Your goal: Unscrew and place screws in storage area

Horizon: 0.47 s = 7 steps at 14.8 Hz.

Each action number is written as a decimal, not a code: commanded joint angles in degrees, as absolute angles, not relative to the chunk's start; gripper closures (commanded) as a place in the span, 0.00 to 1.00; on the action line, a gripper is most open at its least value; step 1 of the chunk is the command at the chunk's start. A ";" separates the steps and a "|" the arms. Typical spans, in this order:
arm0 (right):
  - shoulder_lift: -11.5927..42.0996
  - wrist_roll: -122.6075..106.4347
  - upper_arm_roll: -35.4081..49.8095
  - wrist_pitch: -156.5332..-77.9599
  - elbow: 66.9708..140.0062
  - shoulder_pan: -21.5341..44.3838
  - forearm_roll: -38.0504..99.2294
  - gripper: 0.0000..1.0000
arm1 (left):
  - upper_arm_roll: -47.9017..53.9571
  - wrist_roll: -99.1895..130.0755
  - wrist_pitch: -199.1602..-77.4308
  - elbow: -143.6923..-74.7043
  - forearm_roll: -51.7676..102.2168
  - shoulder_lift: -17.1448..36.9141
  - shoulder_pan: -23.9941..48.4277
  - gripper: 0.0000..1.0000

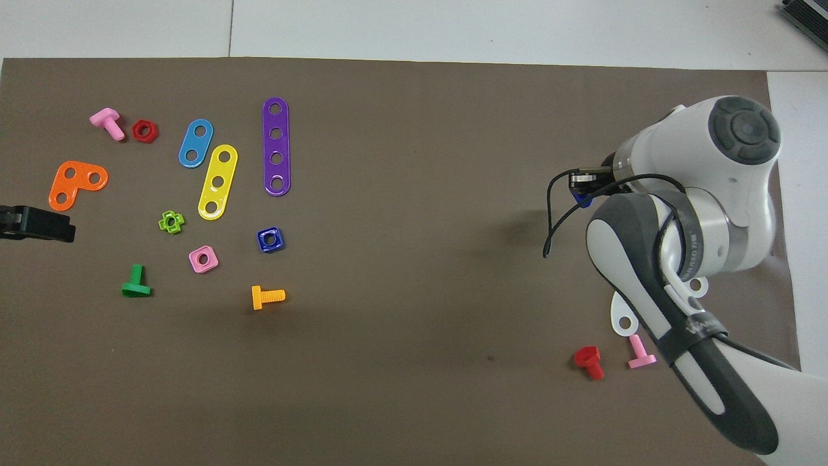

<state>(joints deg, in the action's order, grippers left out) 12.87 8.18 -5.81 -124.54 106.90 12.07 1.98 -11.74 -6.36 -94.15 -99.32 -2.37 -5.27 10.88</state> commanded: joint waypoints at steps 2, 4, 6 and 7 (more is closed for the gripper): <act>8.88 2.02 -4.66 -130.59 118.01 7.39 3.60 1.00 | -11.69 -5.45 -94.22 -100.37 -3.96 -6.50 10.90 0.00; 8.44 2.02 -4.66 -134.72 121.89 6.68 3.69 1.00 | -11.60 -5.45 -94.22 -100.37 -3.96 -6.50 10.90 0.00; 8.79 2.02 -4.57 -137.97 123.57 5.98 3.69 1.00 | -11.60 -5.45 -94.22 -100.28 -3.96 -6.50 10.90 0.00; 9.05 2.02 -4.57 -139.64 124.36 5.98 3.69 1.00 | -11.69 -5.45 -94.22 -100.28 -3.96 -6.50 10.90 0.00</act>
